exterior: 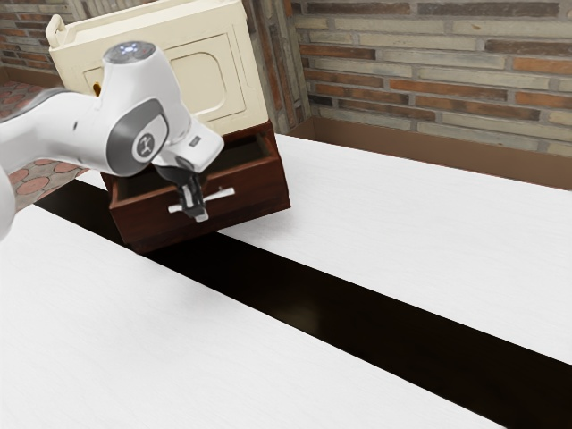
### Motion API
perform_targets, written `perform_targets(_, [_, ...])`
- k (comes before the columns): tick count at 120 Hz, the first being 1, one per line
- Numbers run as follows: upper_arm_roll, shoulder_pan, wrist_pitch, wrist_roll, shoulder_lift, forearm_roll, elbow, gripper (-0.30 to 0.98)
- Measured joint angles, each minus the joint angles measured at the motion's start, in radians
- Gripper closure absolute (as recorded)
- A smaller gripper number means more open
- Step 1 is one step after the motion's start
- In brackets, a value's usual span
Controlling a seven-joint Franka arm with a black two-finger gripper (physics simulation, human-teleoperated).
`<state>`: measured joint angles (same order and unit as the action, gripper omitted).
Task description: Pull the drawer handle with one arm to open the drawer
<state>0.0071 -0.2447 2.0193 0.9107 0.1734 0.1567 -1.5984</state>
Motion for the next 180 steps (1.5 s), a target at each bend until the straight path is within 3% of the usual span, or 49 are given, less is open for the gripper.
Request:
perform_targets(99, [-0.067, -0.005, -0.008, -0.023, -0.153, -0.028, -0.173, 0.60])
perform_targets(109, [-0.095, -0.033, -0.005, -0.028, -0.169, -0.026, -0.191, 0.62])
perform_targets(135, [-0.061, -0.006, -0.005, -0.037, -0.188, -0.025, -0.198, 0.72])
perform_targets(147, [-0.078, -0.022, -0.021, -0.039, -0.210, -0.026, -0.199, 0.64])
perform_targets(166, [-0.101, -0.014, -0.100, -0.040, -0.262, -0.028, -0.194, 0.31])
perform_targets(180, [-0.141, 0.003, -0.231, -0.040, -0.311, -0.027, -0.085, 0.18])
